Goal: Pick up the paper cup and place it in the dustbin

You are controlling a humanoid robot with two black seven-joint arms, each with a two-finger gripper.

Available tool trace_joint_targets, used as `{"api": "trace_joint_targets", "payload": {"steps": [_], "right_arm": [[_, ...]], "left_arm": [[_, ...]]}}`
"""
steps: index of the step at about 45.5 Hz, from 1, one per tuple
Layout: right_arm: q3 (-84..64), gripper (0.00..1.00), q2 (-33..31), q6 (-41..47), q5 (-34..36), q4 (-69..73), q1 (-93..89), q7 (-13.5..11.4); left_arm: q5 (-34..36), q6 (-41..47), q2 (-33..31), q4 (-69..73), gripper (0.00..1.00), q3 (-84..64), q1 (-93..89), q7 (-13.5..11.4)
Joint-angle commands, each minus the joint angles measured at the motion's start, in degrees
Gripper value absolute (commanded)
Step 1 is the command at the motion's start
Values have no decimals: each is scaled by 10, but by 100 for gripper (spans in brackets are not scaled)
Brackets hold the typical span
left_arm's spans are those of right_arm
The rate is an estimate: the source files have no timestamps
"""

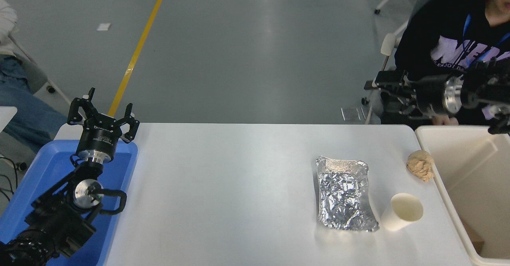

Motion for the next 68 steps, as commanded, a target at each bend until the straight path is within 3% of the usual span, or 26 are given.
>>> {"api": "trace_joint_targets", "payload": {"steps": [1, 5, 11, 13, 14, 28, 68], "right_arm": [[-63, 100, 88, 93, -115, 45, 85, -33], [-53, 100, 99, 135, -126, 75, 113, -107], [-15, 100, 92, 148, -120, 108, 156, -288], [-3, 100, 82, 148, -115, 127, 171, -326], [1, 100, 75, 148, -113, 134, 180, -332], [-20, 100, 22, 148, -11, 189, 326, -332], [-104, 100, 38, 148, -9, 259, 448, -332]], "left_arm": [[1, 0, 1, 0, 99, 0, 0, 0], [0, 0, 0, 0, 99, 0, 0, 0], [0, 0, 0, 0, 99, 0, 0, 0], [1, 0, 0, 0, 99, 0, 0, 0], [0, 0, 0, 0, 99, 0, 0, 0], [1, 0, 1, 0, 99, 0, 0, 0], [1, 0, 1, 0, 99, 0, 0, 1]]}}
